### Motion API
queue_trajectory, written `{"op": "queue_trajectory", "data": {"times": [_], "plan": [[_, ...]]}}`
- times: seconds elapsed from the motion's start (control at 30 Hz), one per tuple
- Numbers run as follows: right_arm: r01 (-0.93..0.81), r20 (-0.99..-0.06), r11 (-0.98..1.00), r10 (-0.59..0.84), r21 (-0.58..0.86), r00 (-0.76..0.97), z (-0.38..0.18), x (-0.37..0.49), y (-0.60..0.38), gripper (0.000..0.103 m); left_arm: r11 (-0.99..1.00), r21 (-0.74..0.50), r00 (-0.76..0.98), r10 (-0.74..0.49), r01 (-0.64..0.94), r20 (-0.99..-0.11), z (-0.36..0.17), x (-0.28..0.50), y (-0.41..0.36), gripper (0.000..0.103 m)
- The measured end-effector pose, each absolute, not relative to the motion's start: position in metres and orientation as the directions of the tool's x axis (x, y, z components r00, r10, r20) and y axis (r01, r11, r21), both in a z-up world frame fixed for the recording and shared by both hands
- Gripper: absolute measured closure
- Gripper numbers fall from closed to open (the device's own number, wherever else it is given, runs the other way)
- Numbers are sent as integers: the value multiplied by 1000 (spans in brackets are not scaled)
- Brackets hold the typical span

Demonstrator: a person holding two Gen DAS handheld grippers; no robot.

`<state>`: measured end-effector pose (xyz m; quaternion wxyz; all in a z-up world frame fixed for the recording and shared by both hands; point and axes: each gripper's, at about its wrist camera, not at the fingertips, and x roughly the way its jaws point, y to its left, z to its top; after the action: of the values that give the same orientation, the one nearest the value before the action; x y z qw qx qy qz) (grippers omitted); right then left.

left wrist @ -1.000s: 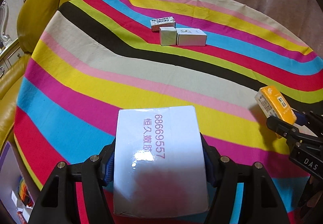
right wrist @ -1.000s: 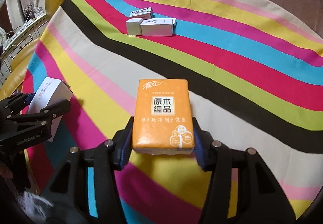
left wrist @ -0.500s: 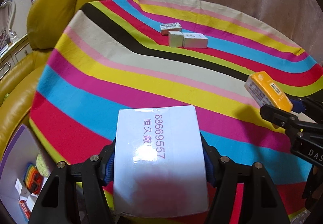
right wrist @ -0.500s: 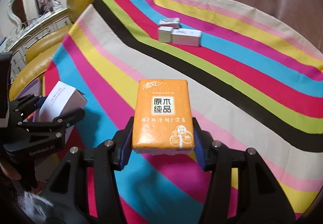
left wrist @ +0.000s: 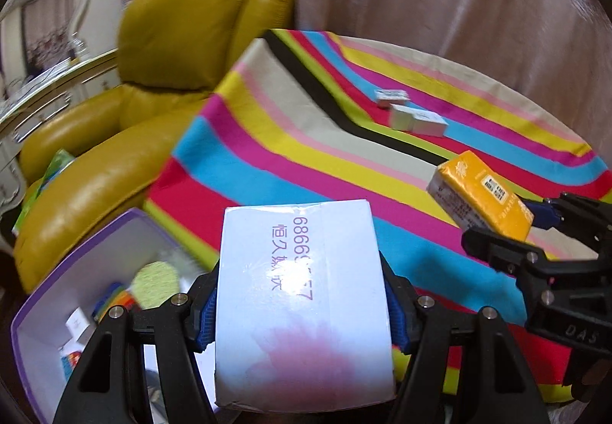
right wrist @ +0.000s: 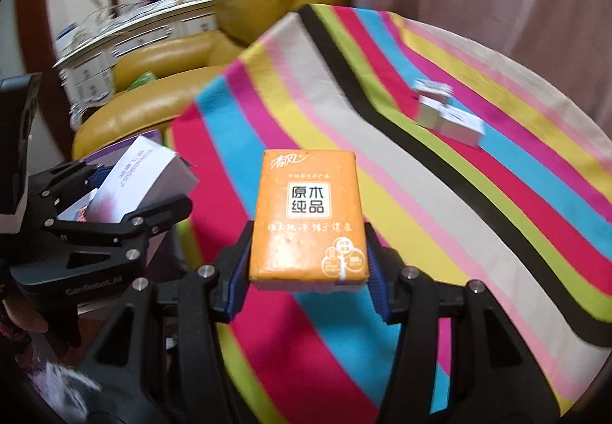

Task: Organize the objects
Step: 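Carry the pink-printed white box and orange tissue pack over the storage box, then open both tools to drop the two items into the storage box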

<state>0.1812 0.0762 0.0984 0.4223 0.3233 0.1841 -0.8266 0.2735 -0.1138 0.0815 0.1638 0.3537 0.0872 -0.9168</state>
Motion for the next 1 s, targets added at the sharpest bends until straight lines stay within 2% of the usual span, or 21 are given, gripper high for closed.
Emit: {"op": "queue_trajectory", "data": {"times": [0.43, 0.67, 0.83, 0.87, 0.9, 0.97, 1.0], "plan": [[961, -731, -250, -634, -114, -252, 85, 260, -37, 47, -748, -102, -600, -436, 656, -671, 72, 382, -218, 35], [989, -760, -109, -633, -99, -146, 69, 295, -81, 47, -639, -50, -485, -528, 767, -697, 54, 428, -255, 35], [999, -779, -6, -627, -32, -29, 51, 319, -105, 46, -543, 14, -380, -605, 840, -700, 46, 443, -267, 34], [1000, -780, 9, -626, -17, -8, 49, 322, -106, 43, -506, 25, -352, -634, 862, -689, 48, 446, -268, 33], [999, -785, 39, -618, 13, 34, 46, 324, -107, 34, -482, 33, -335, -655, 875, -678, 51, 447, -268, 30], [998, -785, 64, -616, 27, 61, 45, 325, -102, 29, -447, 43, -319, -699, 893, -640, 60, 446, -264, 19], [998, -780, 56, -625, 8, 41, 47, 321, -96, 28, -448, 42, -327, -709, 893, -625, 66, 443, -261, 17]]}}
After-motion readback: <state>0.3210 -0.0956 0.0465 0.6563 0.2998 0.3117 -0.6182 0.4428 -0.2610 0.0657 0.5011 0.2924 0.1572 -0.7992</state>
